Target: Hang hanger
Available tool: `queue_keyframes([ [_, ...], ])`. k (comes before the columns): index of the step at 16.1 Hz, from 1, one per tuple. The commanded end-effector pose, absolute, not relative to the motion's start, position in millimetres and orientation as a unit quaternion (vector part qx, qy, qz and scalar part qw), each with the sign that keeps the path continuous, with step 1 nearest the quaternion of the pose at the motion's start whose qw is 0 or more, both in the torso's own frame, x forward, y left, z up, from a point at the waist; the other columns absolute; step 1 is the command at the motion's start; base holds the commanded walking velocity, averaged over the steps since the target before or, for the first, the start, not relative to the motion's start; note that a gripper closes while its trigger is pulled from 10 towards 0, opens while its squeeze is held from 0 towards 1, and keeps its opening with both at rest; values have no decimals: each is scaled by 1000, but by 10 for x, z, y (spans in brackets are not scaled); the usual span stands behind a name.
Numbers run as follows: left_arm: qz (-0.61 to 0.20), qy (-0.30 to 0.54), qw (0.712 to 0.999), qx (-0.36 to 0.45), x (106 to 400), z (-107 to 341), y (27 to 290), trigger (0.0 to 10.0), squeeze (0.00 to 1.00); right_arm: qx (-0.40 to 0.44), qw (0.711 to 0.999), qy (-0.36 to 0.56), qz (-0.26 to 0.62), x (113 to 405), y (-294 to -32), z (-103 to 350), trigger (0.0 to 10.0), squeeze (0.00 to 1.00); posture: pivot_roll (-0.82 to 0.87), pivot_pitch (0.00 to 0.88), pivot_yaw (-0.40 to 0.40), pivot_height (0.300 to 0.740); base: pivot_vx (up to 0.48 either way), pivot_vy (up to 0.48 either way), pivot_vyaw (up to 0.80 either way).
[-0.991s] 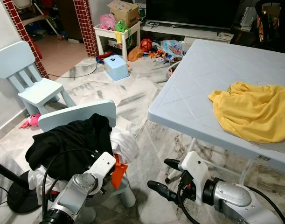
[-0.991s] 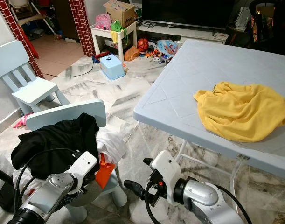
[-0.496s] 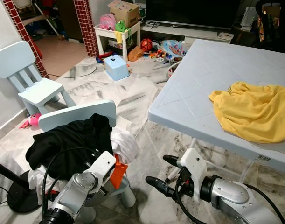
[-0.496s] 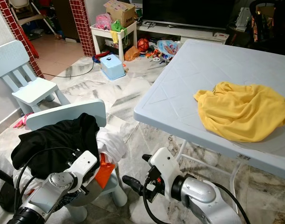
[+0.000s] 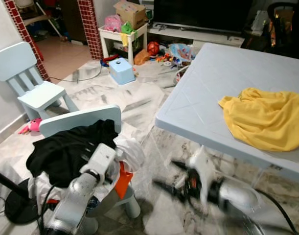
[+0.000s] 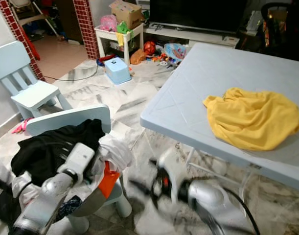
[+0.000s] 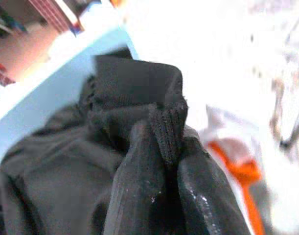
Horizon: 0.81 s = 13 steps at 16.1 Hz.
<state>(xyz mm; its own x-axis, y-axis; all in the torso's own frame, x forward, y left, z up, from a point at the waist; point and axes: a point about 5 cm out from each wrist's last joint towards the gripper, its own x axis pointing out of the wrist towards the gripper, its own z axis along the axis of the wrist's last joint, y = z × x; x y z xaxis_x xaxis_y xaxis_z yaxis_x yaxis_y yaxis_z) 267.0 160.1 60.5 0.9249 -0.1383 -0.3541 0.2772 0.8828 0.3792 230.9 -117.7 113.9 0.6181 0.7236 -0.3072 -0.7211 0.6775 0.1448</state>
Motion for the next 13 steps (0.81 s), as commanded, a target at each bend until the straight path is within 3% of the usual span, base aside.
queue_keyframes([
  [1, -102, 121, 966, 205, 2658, 716, 1582, 0, 0, 5, 911, 175, 372, 2369, -1241, 1136, 10000, 0, -51, 0, 6, 740, 0, 0, 0],
  [2, -102, 104, 971, 192, 2638, 760, 1561, 0, 0, 7, 915, 173, 364, 2397, -1250, 1140, 10000, 0, -51, 0, 6, 740, 0, 0, 0],
  [3, -73, 25, 983, 165, 2521, 950, 1563, 0, 0, 28, 935, 172, 309, 2532, -1311, 1113, 10000, 0, -27, 0, -5, 740, 0, 0, 0],
  [6, -10, -45, 983, 176, 2457, 1203, 1620, 0, 0, 63, 939, 195, 275, 2597, -1300, 1039, 10000, 0, -9, 0, -24, 740, 0, 0, 0],
  [8, 18, -65, 981, 181, 2445, 1301, 1626, 0, 0, 71, 946, 179, 261, 2637, -1274, 1046, 10000, 0, -4, 0, -28, 740, 0, 0, 0],
  [9, 21, -67, 982, 178, 2442, 1312, 1626, 588, 0, 72, 948, 175, 256, 2649, -1267, 1057, 10000, 0, -4, 0, -27, 740, 0, 0, 0],
  [10, 25, -60, 985, 162, 2433, 1305, 1624, 2863, 0, 75, 957, 154, 235, 2693, -1270, 1097, 10000, 0, -5, 0, -28, 740, 0, 0, 0],
  [11, 35, -40, 991, 124, 2405, 1259, 1619, 8471, 0, 96, 971, 118, 188, 2773, -1311, 1157, 10000, 0, -7, 0, -24, 740, 0, 0, 0],
  [12, 38, -36, 992, 111, 2377, 1256, 1592, 10000, 0, 126, 972, 91, 176, 2815, -1335, 1211, 10000, 0, -10, 0, -20, 740, 0, 0, 0],
  [13, 44, -18, 994, 102, 2374, 1227, 1567, 10000, 0, 111, 979, 76, 153, 2855, -1381, 1257, 10000, 0, -13, 0, -9, 740, 0, 0, 0],
])
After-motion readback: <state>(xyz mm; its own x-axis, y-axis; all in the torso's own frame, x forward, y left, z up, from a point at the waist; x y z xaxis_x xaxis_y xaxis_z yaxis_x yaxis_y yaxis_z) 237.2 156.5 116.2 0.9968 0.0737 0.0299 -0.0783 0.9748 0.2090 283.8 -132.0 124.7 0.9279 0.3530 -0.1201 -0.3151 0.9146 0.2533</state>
